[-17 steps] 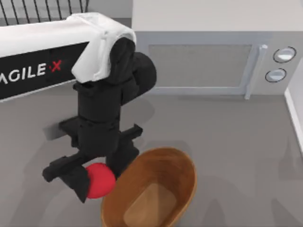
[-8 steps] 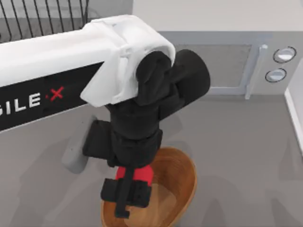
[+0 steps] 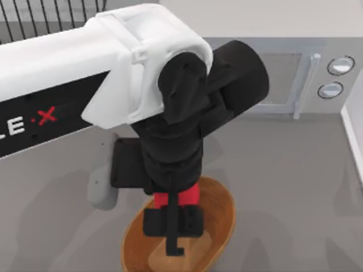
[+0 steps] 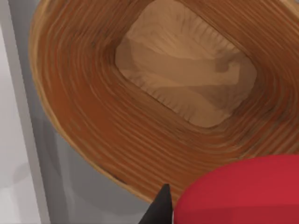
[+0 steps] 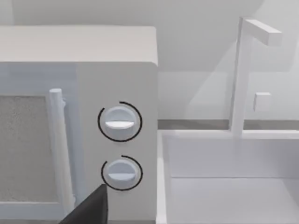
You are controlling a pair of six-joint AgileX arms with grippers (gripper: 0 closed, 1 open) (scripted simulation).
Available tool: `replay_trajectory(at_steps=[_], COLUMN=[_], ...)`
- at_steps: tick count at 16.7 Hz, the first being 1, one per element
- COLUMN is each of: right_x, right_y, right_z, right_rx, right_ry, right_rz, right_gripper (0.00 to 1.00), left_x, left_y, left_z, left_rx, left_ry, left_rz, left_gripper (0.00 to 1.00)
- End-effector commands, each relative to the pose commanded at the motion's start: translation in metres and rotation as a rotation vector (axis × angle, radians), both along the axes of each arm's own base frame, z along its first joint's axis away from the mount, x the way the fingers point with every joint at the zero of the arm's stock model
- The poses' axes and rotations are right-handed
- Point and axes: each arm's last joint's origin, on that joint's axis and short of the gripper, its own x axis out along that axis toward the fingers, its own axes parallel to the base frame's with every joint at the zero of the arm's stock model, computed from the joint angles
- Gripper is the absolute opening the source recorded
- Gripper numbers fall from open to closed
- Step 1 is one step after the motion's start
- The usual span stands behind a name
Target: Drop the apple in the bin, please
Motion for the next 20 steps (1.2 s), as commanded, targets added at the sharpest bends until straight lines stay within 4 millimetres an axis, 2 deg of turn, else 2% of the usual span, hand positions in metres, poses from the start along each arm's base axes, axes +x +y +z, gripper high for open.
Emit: replay_trajectory(at_steps=[5,12,17,20], right_x=[0.000,0.000,0.000,0.000], right_y=[0.000,0.000,0.000,0.000], right_z=[0.000,0.000,0.000,0.000], right_rx=[0.000,0.000,0.000,0.000], right_ry=[0.000,0.000,0.000,0.000], right_rz=[0.000,0.000,0.000,0.000], right_gripper=[1.00,1.00,1.00,1.00], left_x=[0.002,0.004,0.003,0.003], left_y=[0.000,-0.002,-0.002,-0.002], left_z=[-0.006,-0.065,-0.070,-0.070], left_rx=[0.007,-0.003,0.000,0.000], left_ry=[0.006,-0.001,0.000,0.000], left_rz=[0.001,-0.001,0.000,0.000], left_gripper=[0.00,0.00,0.00,0.23])
